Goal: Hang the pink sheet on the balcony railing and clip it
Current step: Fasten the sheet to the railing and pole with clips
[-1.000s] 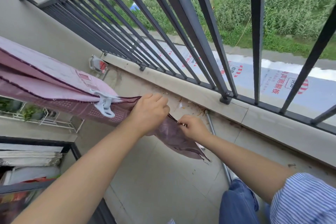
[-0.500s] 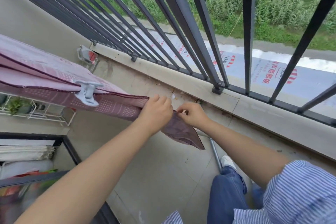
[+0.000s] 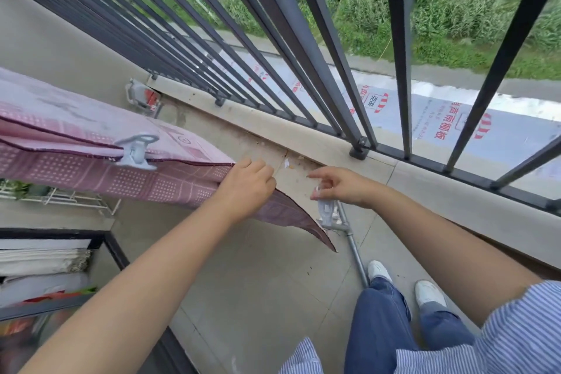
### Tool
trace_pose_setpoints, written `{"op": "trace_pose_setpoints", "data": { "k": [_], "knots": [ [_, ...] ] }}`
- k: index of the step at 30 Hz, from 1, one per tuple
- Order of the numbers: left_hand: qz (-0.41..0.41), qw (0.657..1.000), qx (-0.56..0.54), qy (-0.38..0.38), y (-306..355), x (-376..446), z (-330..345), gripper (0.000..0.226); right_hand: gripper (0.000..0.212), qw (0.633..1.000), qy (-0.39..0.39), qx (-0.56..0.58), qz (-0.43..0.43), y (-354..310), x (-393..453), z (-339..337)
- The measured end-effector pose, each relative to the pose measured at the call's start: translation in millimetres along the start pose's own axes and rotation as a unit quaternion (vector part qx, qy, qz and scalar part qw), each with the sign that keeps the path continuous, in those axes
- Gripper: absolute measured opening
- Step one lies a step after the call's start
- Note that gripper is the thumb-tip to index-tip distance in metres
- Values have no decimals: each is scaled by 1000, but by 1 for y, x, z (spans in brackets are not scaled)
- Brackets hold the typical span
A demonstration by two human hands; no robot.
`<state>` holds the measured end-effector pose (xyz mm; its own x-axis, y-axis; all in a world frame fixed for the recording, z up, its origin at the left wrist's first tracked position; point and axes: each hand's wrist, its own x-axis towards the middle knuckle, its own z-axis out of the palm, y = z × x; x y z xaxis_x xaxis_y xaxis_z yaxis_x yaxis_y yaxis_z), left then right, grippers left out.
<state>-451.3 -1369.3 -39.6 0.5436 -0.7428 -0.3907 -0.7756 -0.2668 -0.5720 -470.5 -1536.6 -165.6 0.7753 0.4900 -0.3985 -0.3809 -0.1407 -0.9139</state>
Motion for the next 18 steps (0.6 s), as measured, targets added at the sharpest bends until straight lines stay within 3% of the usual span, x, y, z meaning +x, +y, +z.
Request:
{"op": "trace_pose_setpoints", "data": {
  "k": [3, 6, 8, 13, 16, 18],
  "knots": [
    [-7, 1000, -12, 22, 3, -2, 2, 26, 16, 994, 80, 76, 5, 1, 0, 6],
    [-7, 1000, -16, 17, 4, -4, 3, 25, 14, 942, 161, 290, 50, 3, 3, 18],
    [-7, 1000, -17, 17, 5, -5, 6, 25, 14, 911, 171, 369, 65, 3, 4, 23],
    [-1, 999, -20, 33, 8, -12, 9, 24, 21, 950, 127, 280, 61, 2, 3, 30],
    [-5, 999, -21, 45, 12, -17, 10, 25, 43, 968, 86, 234, 39, 8, 0, 26],
    [-10, 999, -21, 48, 16, -22, 12, 27, 46, 975, 69, 211, 27, 12, -6, 23]
  ]
}}
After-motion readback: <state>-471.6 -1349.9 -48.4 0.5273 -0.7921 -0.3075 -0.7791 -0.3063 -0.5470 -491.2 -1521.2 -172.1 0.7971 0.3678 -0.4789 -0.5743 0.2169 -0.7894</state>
